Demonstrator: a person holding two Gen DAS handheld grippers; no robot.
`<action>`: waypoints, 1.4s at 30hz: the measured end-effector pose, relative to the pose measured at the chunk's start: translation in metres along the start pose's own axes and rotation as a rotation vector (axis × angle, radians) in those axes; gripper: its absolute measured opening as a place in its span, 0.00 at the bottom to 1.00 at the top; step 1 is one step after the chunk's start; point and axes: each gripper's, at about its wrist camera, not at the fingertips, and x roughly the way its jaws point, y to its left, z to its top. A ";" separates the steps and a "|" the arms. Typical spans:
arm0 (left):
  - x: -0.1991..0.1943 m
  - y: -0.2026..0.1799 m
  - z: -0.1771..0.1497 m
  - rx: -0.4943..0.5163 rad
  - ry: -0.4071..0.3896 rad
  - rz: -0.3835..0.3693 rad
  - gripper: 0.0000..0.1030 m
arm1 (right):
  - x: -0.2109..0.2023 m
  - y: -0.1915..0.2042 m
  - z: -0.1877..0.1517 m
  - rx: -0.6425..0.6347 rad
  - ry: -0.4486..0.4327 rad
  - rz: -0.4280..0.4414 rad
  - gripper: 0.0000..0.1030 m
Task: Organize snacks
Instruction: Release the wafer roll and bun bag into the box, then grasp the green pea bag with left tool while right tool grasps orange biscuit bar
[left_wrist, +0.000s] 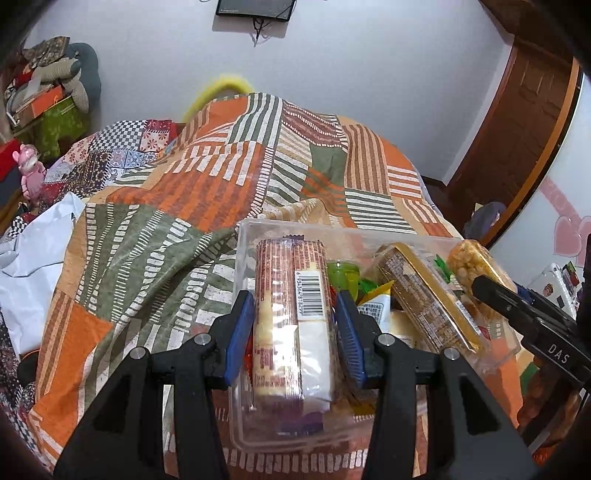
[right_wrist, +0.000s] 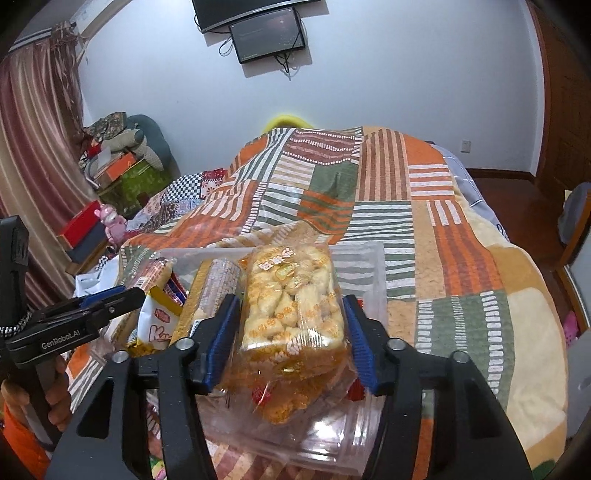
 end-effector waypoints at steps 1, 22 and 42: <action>-0.004 0.000 -0.001 0.002 -0.004 0.001 0.45 | -0.003 0.000 0.000 -0.002 -0.006 -0.004 0.59; -0.087 -0.011 -0.056 0.081 -0.023 0.025 0.66 | -0.074 0.038 -0.040 -0.159 -0.026 0.012 0.68; -0.084 -0.005 -0.166 0.135 0.184 0.025 0.67 | -0.076 0.068 -0.134 -0.135 0.249 0.268 0.30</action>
